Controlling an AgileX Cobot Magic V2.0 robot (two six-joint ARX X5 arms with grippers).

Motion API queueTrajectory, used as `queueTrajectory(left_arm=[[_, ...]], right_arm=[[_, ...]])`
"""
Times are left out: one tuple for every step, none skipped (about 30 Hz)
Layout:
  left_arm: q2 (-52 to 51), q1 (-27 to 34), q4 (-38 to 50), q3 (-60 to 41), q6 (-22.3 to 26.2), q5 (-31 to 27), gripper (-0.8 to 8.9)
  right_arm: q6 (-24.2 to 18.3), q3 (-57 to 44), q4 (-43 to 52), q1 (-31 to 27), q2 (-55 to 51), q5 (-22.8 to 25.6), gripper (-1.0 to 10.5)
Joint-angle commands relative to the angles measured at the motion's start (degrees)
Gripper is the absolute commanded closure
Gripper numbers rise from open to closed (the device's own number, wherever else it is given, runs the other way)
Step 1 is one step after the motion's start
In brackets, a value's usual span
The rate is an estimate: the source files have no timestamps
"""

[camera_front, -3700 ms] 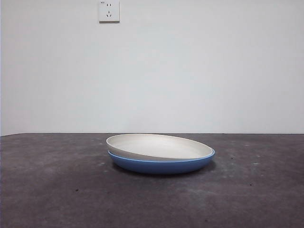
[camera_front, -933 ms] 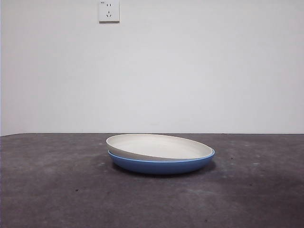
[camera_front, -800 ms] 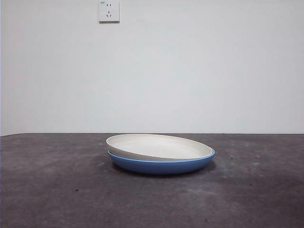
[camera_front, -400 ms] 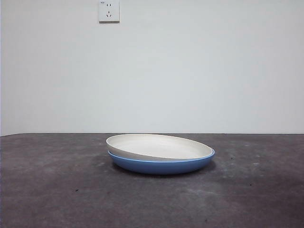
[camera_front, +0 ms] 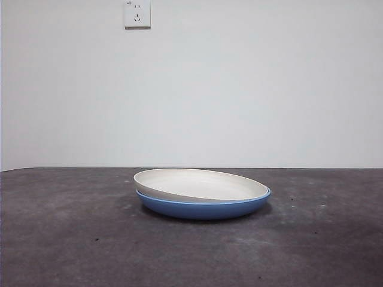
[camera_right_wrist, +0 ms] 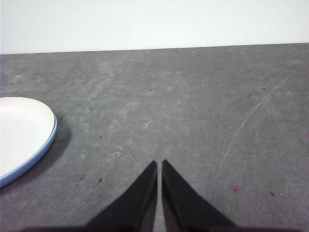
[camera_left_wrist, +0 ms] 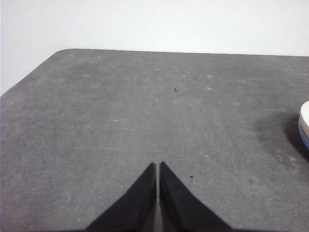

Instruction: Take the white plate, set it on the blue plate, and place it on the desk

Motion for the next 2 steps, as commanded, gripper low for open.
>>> queueTrajectory(left_arm=[[-0.2,0.2,-0.5,-1.2,-0.2,0.1,8.04],[-0.2,0.2,-0.5,-1.2,-0.2,0.1,8.04]], right_arm=[[0.6,-0.3,0.3,-0.1,-0.1,0.0,9.4],[0.6,-0.3,0.3,-0.1,-0.1,0.0,9.4]])
